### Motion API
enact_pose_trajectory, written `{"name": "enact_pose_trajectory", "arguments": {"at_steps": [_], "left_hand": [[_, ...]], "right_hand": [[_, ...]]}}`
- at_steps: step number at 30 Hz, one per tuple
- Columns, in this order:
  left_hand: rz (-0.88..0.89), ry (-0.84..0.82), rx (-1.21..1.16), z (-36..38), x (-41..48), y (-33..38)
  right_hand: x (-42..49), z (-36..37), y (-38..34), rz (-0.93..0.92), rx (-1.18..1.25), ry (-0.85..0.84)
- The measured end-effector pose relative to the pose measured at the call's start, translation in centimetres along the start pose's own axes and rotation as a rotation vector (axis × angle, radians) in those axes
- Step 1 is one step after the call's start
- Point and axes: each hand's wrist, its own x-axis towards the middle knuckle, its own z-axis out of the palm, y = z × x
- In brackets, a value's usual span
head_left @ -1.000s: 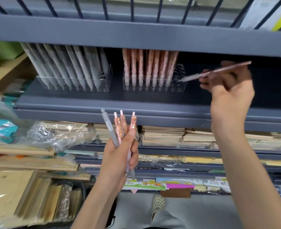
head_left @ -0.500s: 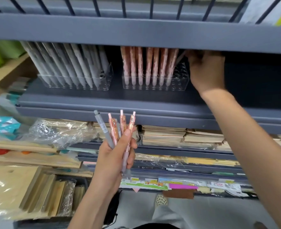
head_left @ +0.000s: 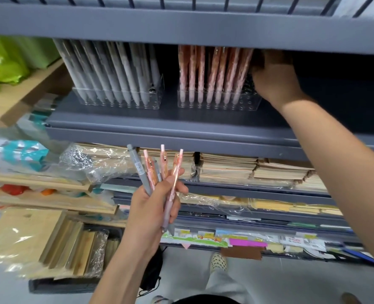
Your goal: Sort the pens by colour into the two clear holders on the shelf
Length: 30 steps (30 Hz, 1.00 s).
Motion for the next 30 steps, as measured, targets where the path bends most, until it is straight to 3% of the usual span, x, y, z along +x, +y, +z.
{"name": "enact_pose_trajectory", "arguments": {"at_steps": [9, 13, 15, 19, 21, 27, 30], "left_hand": [[0.107, -0.061, 0.098, -1.0, -1.9, 0.4], [0.130, -0.058, 0.073, -1.3, -2.4, 0.8], [0.128, -0.062, 0.084, -1.2, -2.5, 0.9], [0.112, -0.096, 0.100, -0.9, -2.3, 0.6], [0.115, -0.129, 0.104, -0.4, -2.1, 0.6], [0.058, -0.134, 0.083, 0.5, -1.3, 0.1], [0.059, -0.105, 0.007, 0.8, -0.7, 0.2]], "right_hand": [[-0.5, -0.7, -0.2, 0.122, 0.044, 0.070], [-5.8, -1.5, -1.9, 0.239, 0.421, 0.203], [-10.5, -1.3, -3.3, 0.200, 0.514, 0.080], [-17.6, -0.5, -5.7, 0.131, 0.673, -0.432], [-18.9, -0.1, -6.0, 0.146, 0.754, -0.575], [-18.8, 0.2, -5.0, 0.218, 0.812, -0.515], [-17.5, -0.9, -3.9, 0.284, 0.970, -0.331]]}}
